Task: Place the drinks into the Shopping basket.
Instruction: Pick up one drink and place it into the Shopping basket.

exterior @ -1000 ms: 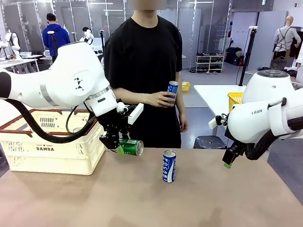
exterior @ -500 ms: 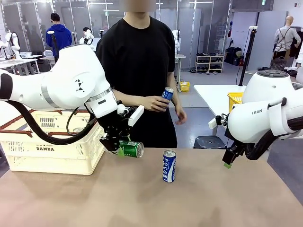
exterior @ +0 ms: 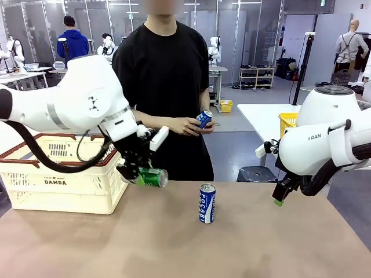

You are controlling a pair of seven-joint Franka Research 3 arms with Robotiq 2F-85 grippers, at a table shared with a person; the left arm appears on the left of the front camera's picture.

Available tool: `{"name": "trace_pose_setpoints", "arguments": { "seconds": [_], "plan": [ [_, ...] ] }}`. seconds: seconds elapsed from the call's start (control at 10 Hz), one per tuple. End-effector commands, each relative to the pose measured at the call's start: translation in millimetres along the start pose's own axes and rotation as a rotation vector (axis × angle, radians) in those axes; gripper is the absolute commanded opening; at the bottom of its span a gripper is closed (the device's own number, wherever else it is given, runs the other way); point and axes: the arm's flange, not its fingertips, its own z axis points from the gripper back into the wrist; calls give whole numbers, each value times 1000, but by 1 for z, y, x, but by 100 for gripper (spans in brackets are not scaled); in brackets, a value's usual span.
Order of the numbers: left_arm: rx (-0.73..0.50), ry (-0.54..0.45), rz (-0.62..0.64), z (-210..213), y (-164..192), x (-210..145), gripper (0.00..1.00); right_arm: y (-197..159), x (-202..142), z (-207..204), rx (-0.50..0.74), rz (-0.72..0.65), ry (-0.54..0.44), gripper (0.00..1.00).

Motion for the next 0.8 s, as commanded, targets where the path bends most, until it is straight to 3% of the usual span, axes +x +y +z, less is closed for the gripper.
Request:
{"name": "trace_pose_setpoints", "arguments": {
  "seconds": [0.0, 0.3, 0.7],
  "plan": [
    [40, 32, -22, 40, 26, -29, 58, 0, 0, 0, 0, -1, 0, 93],
    [61, 68, 75, 78, 64, -80, 58, 0, 0, 0, 0, -1, 0, 93],
    [142, 232, 222, 105, 95, -165, 58, 0, 0, 0, 0, -1, 0, 93]
  ]
}}
